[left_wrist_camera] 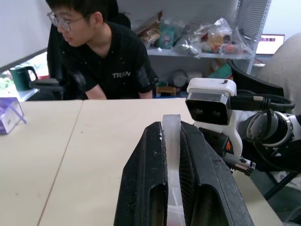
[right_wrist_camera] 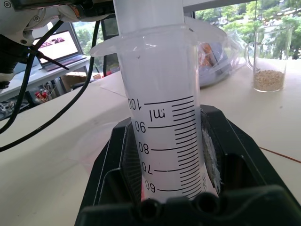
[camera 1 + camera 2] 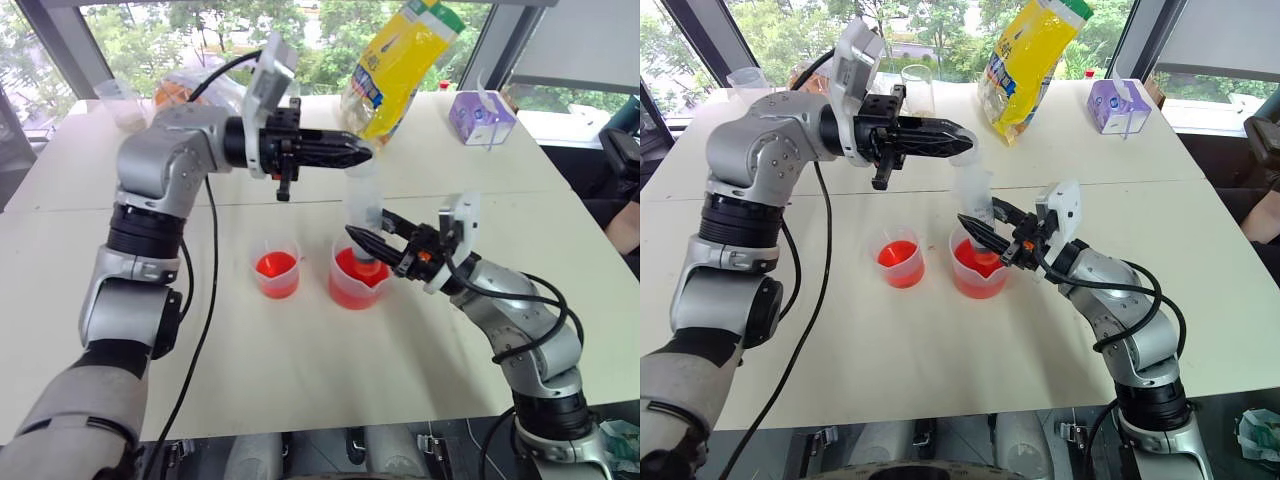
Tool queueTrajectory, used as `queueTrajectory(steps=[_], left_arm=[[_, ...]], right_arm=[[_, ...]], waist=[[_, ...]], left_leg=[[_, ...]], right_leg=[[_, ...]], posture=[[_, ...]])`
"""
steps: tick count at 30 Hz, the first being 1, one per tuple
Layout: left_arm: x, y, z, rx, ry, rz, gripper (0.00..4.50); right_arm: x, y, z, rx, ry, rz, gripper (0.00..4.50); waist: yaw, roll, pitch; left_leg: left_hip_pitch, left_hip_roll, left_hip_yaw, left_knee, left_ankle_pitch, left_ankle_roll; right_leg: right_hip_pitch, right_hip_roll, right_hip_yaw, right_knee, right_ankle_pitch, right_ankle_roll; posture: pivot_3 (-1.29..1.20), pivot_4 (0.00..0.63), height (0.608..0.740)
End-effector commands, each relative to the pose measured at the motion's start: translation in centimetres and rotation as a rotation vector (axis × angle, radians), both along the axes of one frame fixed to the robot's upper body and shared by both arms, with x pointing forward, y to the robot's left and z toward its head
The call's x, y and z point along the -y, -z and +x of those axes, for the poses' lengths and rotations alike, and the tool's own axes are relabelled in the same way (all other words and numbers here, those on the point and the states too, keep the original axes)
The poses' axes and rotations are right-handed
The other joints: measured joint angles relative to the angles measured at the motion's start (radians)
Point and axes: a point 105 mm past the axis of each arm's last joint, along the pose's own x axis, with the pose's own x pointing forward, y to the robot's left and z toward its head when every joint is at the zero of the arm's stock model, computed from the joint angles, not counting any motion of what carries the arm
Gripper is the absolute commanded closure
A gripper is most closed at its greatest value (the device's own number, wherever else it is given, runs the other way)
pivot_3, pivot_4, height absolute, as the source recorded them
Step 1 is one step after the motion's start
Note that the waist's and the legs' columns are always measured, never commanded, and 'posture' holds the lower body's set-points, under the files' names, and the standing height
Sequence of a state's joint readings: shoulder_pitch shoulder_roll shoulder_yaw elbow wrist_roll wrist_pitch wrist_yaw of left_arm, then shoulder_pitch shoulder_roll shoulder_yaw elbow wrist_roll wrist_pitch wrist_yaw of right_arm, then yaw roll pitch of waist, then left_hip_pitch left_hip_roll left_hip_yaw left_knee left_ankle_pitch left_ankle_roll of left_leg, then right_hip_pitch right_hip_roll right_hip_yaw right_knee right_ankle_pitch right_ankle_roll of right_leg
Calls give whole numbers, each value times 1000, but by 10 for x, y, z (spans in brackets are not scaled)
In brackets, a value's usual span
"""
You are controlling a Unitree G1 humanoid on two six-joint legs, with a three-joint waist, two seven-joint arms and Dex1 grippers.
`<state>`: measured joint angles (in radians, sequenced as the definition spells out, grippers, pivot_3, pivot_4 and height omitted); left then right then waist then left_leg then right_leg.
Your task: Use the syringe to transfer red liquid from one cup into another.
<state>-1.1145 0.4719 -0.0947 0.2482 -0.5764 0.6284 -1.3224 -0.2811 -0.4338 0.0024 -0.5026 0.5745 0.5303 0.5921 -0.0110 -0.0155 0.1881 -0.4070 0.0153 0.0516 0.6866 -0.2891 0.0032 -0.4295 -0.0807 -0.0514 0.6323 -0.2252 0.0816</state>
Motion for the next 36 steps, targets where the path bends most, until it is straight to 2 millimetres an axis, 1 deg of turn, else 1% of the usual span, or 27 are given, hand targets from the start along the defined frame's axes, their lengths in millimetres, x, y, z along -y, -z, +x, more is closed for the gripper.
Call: queueTrajectory(steps=[1, 4, 5, 6, 7, 11, 12, 15, 19, 21, 23, 24, 27, 28, 30, 33, 36], left_arm=[[-7, 0, -5, 7, -2, 8, 2271], [-14, 5, -4, 6, -28, 26, 779], [-16, 5, -3, 7, -35, 27, 209], [-19, 4, -4, 13, -37, 26, 71], [-22, 4, -5, 17, -37, 25, 71], [-40, -16, -3, 16, -88, -42, 71], [-45, -21, -3, 18, -103, -60, 71], [-64, -38, -5, 15, -150, -121, 71], [-86, -63, -12, 42, -203, -199, 71], [-94, -73, -17, 60, -220, -228, 71], [-101, -83, -23, 81, -244, -255, 71], [-103, -85, -24, 86, -252, -263, 71], [-111, -96, -31, 109, -281, -290, 71], [-116, -100, -35, 119, -296, -297, 71], [-120, -104, -40, 129, -313, -300, 71], [-123, -106, -46, 136, -338, -289, 71], [-120, -103, -47, 126, -335, -274, 71]], right_arm=[[0, -28, -10, 93, -21, 18, 3112], [1, -36, -12, 104, -26, 27, 3112], [1, -37, -12, 105, -26, 29, 3112], [1, -38, -12, 104, -27, 30, 3112], [1, -38, -12, 103, -26, 31, 3112], [1, -38, -9, 108, -24, 31, 3112], [1, -42, -7, 121, -23, 38, 3112], [-1, -62, -5, 166, -46, 82, 3112], [-20, -96, -5, 219, -167, 155, 3112], [-35, -109, -3, 224, -245, 203, 3112], [-52, -115, 1, 221, -316, 236, 3112], [-57, -115, 3, 220, -333, 240, 3112], [-75, -109, 11, 204, -379, 251, 3112], [-83, -102, 15, 184, -398, 255, 3112], [-92, -92, 20, 168, -416, 252, 3112], [-101, -65, 22, 133, -434, 214, 3112], [-105, -45, 20, 95, -450, 194, 3112]], waist=[[1, 0, 0], [1, 0, 0], [1, 0, 0], [1, 0, 0], [2, 0, 0], [1, 0, 0], [1, 0, 0], [-4, 0, 0], [-5, 0, 0], [-3, 0, 0], [-4, 0, 0], [-3, 0, 0], [0, 0, 0], [-2, 0, 0], [-3, 0, 0], [-2, 0, 0], [-1, 0, 0]], left_leg=[[0, 0, 0, 0, 0, 0], [0, 0, 0, 0, 0, 0], [0, 0, 0, 0, 0, 0], [0, 0, 0, 0, 0, 0], [0, 0, -1, 0, 0, 0], [0, 0, 0, 0, 0, 0], [0, 0, 0, 0, 0, 0], [0, 0, 0, 0, 0, 0], [0, 1, -1, 0, 0, 0], [0, 1, -1, 0, 0, 0], [0, 1, -1, 0, 0, 0], [0, 1, -1, 0, 0, 0], [0, 1, -1, 0, 0, 0], [0, 1, -1, 0, 0, 0], [-1, 1, 0, 0, 0, 0], [-1, 1, 0, 0, 0, 0], [-1, 1, 0, 0, 0, 0]], right_leg=[[0, 0, 0, 0, 0, 0], [0, 0, 0, 0, 0, 0], [0, 0, 0, 0, 0, 0], [0, 0, 0, 0, 0, 0], [0, 0, 0, 0, 0, 0], [0, 0, 0, 0, 0, 0], [0, 0, 0, 0, 0, 0], [0, 0, 0, 0, 0, 0], [-1, 0, 0, 2, 0, 0], [-1, 0, 0, 3, 0, 0], [-1, 0, 0, 3, 0, 0], [-1, 0, 0, 3, 0, 0], [-1, -1, 0, 3, 0, 0], [-1, -1, 0, 2, 0, 0], [-1, -1, 0, 2, 0, 0], [-1, -1, -1, 2, 0, 0], [-1, -1, 0, 2, 0, 0]], posture=[[0, 150, 740], [0, 150, 740], [0, 150, 740], [0, 150, 740], [0, 150, 740], [0, 150, 740], [0, 150, 740], [0, 150, 740], [0, 150, 740], [0, 150, 740], [0, 150, 740], [0, 150, 740], [0, 150, 740], [0, 150, 740], [0, 150, 740], [0, 150, 740], [0, 150, 740]])
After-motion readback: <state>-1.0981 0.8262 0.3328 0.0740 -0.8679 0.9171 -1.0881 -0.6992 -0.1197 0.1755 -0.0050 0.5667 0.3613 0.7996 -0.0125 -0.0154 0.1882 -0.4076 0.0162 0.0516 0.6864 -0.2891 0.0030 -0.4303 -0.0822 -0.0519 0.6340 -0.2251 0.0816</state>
